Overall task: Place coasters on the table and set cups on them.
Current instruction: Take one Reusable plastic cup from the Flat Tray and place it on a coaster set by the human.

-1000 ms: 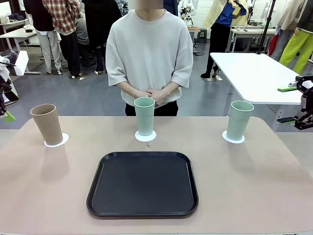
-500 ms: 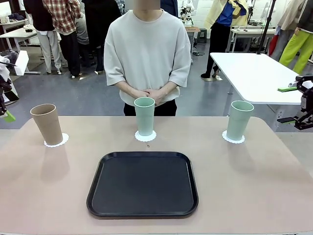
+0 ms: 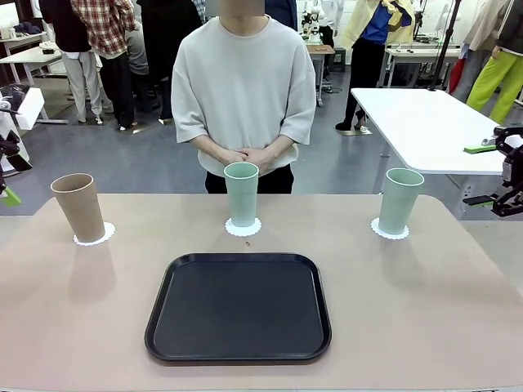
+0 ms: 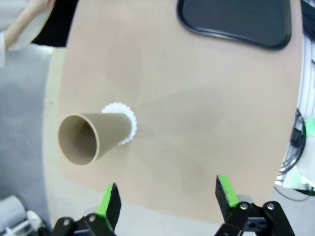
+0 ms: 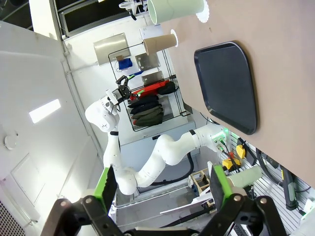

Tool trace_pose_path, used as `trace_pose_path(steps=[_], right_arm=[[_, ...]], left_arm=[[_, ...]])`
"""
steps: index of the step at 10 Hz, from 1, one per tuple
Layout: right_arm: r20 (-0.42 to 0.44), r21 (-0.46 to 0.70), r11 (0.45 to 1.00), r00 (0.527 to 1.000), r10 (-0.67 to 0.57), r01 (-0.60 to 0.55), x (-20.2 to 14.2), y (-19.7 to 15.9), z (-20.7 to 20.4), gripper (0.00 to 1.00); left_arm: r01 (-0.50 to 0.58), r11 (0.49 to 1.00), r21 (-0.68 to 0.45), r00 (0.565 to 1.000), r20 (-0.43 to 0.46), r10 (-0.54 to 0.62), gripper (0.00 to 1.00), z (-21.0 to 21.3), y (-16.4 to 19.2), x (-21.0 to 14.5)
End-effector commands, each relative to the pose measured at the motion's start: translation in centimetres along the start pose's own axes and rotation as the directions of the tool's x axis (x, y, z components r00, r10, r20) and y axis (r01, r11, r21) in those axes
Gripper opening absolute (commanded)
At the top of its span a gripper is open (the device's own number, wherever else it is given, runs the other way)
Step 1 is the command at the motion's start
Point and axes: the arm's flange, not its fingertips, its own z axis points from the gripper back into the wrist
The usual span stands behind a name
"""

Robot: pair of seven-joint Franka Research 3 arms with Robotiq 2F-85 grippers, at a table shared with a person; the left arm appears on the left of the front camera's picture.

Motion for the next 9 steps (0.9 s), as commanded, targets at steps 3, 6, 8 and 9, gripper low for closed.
trace_pose_path(steps=[3, 6, 8, 9], right_arm=[[0.001, 0.023, 1.000, 1.000, 0.003, -0.003, 0.0, 0.1, 0.0, 1.00], [0.001, 0.023, 1.000, 1.000, 0.003, -0.003, 0.0, 0.1, 0.0, 1.00], [0.001, 0.023, 1.000, 1.000, 0.003, -0.003, 0.0, 0.1, 0.0, 1.00], [0.001, 0.023, 1.000, 1.000, 0.003, -0.003, 0.0, 0.1, 0.0, 1.00]], left_arm=[[0.029, 1.000, -0.003, 1.000, -0.001, -0.029, 1.00, 0.2, 0.3, -0.2], [-0.524, 0.795, -0.306, 0.851, -0.151, 0.503, 1.00, -3.1, 1.4, 1.6], [-0.634, 0.469, -0.615, 0.678, -0.151, 0.719, 1.00, -1.7, 0.0, 2.0], [-0.572, 0.342, -0.745, 0.609, -0.107, 0.786, 1.00, -0.9, -0.2, 1.3]])
